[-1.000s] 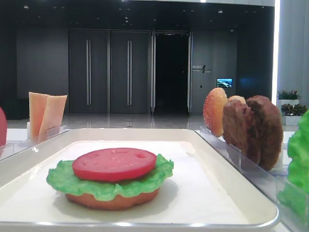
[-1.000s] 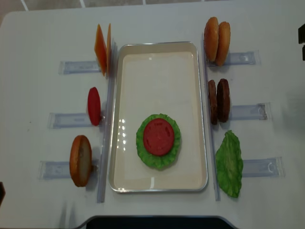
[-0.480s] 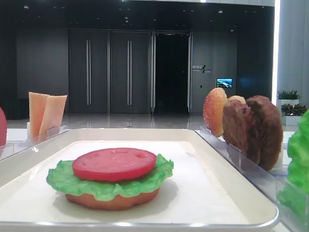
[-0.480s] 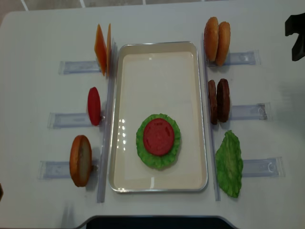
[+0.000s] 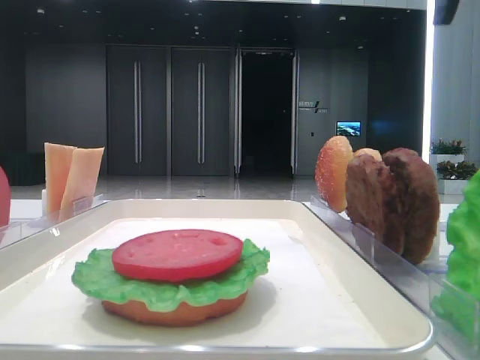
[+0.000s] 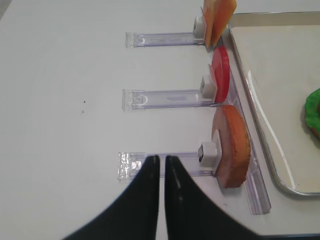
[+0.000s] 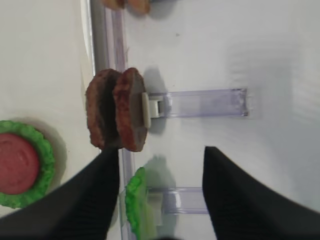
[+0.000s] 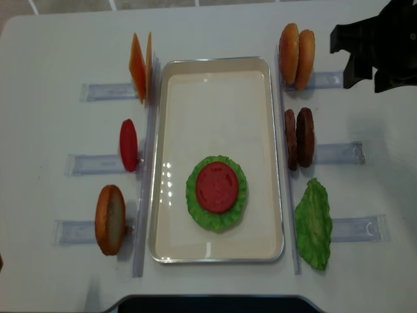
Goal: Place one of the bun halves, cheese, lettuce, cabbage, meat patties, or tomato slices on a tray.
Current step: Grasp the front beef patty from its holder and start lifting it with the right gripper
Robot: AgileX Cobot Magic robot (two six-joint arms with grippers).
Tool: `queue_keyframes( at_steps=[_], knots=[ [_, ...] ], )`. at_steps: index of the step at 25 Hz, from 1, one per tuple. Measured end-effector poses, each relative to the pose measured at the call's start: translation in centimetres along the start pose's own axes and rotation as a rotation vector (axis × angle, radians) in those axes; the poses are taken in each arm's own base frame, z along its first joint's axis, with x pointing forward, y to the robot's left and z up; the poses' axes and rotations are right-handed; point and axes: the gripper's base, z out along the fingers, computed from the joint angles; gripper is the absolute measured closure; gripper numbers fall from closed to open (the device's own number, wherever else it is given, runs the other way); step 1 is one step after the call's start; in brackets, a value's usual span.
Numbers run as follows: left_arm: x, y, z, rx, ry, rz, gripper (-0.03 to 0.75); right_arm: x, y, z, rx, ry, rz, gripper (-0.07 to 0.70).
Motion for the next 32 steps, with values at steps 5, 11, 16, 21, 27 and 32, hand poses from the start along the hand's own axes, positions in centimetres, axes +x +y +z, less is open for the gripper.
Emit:
queue_keyframes(
  at_steps=[5,11,16,21,27,32],
  knots=[
    [0.0,0.0,0.0,0.000,0.000,0.000,0.713,-0.1,3.0,2.5,0.003,0.073,-0.009,0.242],
    [0.0,0.0,0.0,0.000,0.000,0.000,0.715,-0.1,4.8,4.7,0.037,0.089,0.019,0.236],
    [0.0,0.0,0.0,0.000,0.000,0.000,0.715,-0.4,6.2,6.0,0.025,0.076,0.020,0.226],
    [0.0,0.0,0.0,0.000,0.000,0.000,0.715,-1.3,7.0,7.6,0.025,0.085,0.026,0.224],
    [0.0,0.0,0.0,0.000,0.000,0.000,0.715,-1.4,7.2,8.8,0.043,0.114,0.027,0.224],
    [0.0,0.0,0.0,0.001,0.000,0.000,0.715,-1.3,7.1,9.5,0.061,0.142,0.024,0.224]
  ],
)
